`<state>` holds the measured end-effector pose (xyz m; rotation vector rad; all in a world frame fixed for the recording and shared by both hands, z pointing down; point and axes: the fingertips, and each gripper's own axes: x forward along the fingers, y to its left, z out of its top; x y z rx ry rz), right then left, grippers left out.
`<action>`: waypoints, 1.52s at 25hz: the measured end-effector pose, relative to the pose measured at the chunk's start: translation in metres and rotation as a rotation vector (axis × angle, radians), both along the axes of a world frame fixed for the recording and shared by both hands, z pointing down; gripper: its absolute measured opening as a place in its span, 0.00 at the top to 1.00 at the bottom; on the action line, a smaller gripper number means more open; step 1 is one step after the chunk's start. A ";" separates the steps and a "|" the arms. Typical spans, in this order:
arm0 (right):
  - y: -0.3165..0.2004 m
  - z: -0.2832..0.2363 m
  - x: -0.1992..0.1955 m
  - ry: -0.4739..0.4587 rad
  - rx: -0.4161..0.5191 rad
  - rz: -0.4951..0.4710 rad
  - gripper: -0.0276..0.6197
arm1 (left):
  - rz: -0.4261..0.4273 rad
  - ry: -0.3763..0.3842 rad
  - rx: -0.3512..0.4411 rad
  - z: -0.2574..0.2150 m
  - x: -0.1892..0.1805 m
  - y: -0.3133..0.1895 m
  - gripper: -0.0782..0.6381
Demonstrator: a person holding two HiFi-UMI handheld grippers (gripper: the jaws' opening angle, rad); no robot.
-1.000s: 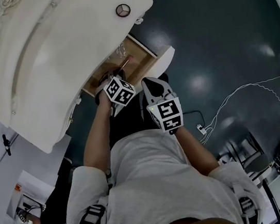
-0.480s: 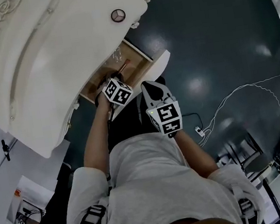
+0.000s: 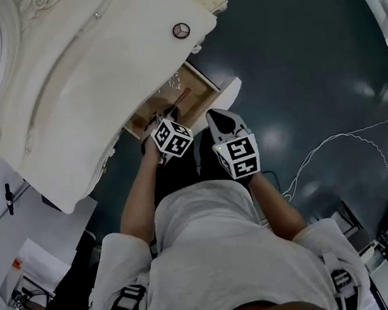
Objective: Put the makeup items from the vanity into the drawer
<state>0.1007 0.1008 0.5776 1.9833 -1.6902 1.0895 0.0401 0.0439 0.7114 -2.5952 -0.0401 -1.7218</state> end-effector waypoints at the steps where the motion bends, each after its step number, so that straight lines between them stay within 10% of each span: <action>1: -0.004 -0.005 0.001 0.013 0.005 -0.008 0.93 | 0.002 0.035 0.003 -0.014 0.000 0.002 0.85; 17: -0.049 -0.074 -0.008 0.142 0.053 -0.083 0.93 | -0.408 0.382 -0.078 -0.181 -0.025 -0.010 0.88; 38: -0.119 -0.040 0.048 0.111 0.062 -0.417 0.93 | -0.862 0.323 -0.008 -0.165 -0.016 -0.036 0.88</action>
